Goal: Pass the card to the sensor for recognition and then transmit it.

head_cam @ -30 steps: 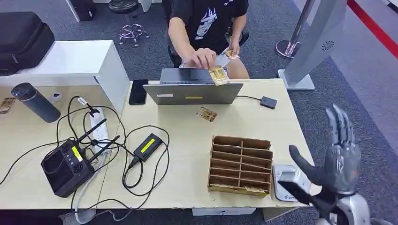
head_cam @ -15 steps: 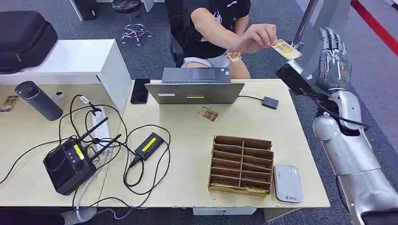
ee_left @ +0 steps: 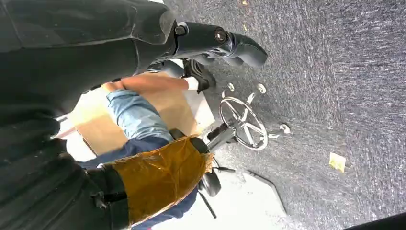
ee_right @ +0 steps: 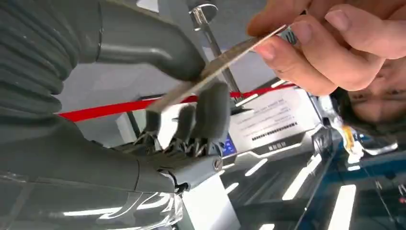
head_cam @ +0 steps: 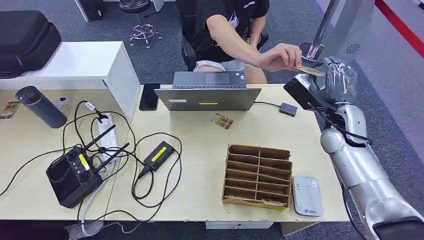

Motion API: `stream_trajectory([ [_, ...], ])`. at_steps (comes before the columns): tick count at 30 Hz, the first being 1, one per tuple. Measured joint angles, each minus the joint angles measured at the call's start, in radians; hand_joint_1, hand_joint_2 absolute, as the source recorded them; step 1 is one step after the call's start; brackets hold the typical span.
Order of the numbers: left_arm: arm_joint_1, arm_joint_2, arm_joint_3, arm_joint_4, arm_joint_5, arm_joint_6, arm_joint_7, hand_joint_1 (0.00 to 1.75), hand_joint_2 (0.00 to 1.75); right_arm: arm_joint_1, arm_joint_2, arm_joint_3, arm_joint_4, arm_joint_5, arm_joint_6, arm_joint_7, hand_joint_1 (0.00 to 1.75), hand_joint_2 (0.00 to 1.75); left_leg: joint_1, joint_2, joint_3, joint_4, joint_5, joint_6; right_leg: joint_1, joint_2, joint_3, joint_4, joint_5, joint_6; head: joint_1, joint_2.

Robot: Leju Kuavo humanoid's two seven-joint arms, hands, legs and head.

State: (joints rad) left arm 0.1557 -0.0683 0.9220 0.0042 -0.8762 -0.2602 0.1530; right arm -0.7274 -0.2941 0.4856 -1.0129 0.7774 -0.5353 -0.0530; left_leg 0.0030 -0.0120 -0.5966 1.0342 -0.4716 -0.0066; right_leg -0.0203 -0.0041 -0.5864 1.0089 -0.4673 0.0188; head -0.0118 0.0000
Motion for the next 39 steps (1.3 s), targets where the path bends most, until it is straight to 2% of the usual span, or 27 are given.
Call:
stream_trajectory([
  [5, 0.0, -0.009, -0.009, 0.005, 0.026, 0.018, 0.0, 0.0, 1.75, 0.058, -0.009, 0.005, -0.075, -0.015, -0.061, -0.027, 1.75, 1.75, 0.0, 0.0, 0.0, 0.0, 0.0, 0.0, 0.0, 0.0, -0.001, 0.0, 0.0, 0.0, 0.0, 0.0],
  [10, -0.002, -0.032, -0.013, 0.006, 0.045, 0.028, 0.0, 0.0, 1.75, 0.18, -0.027, -0.003, -0.211, -0.007, -0.143, -0.061, 1.75, 1.75, 0.0, 0.0, 0.0, 0.0, -0.001, 0.001, 0.0, 0.0, 0.0, -0.001, -0.001, 0.0, 0.0, 0.0],
  [18, -0.007, -0.085, -0.013, 0.007, 0.105, 0.087, 0.0, 0.0, 1.75, 0.551, -0.002, -0.123, -0.56, 0.102, -0.161, -0.187, 1.75, 1.75, 0.0, -0.003, 0.0, 0.0, -0.004, 0.002, 0.0, -0.004, 0.001, -0.001, -0.005, 0.001, -0.001, 0.0],
  [25, -0.007, -0.118, -0.007, 0.006, 0.147, 0.143, 0.0, 0.0, 1.75, 0.893, 0.039, -0.219, -0.788, 0.124, -0.163, -0.225, 1.75, 1.75, -0.001, 0.0, 0.001, 0.0, -0.008, 0.004, -0.002, -0.003, 0.001, -0.001, -0.007, 0.0, -0.001, 0.0],
  [29, -0.008, -0.126, -0.003, 0.006, 0.155, 0.159, 0.0, 0.0, 1.75, 1.027, 0.052, -0.265, -0.848, 0.157, -0.163, -0.209, 1.75, 1.75, -0.001, 0.003, 0.002, 0.0, -0.009, 0.005, -0.002, -0.001, 0.001, -0.001, -0.008, 0.001, -0.002, 0.0],
  [32, -0.011, -0.133, -0.002, 0.005, 0.161, 0.167, 0.0, 0.0, 1.75, 1.111, 0.053, -0.29, -0.874, 0.195, -0.163, -0.16, 1.75, 1.75, -0.003, 0.005, 0.003, 0.0, -0.01, 0.007, -0.004, 0.0, 0.001, -0.001, -0.009, 0.002, -0.001, 0.0],
  [36, -0.011, -0.14, 0.0, 0.003, 0.162, 0.174, 0.0, 0.0, 1.75, 1.191, 0.049, -0.307, -0.883, 0.229, -0.144, -0.056, 1.75, 1.75, -0.005, 0.01, 0.003, 0.0, -0.011, 0.008, -0.006, 0.003, 0.001, -0.001, -0.009, 0.003, -0.002, 0.0],
  [39, -0.011, -0.14, 0.001, 0.003, 0.158, 0.174, 0.0, 0.0, 1.75, 1.215, 0.022, -0.307, -0.88, 0.256, -0.115, 0.052, 1.75, 1.75, -0.006, 0.012, 0.004, 0.0, -0.011, 0.008, -0.006, 0.006, 0.001, -0.001, -0.009, 0.003, -0.002, 0.0],
])
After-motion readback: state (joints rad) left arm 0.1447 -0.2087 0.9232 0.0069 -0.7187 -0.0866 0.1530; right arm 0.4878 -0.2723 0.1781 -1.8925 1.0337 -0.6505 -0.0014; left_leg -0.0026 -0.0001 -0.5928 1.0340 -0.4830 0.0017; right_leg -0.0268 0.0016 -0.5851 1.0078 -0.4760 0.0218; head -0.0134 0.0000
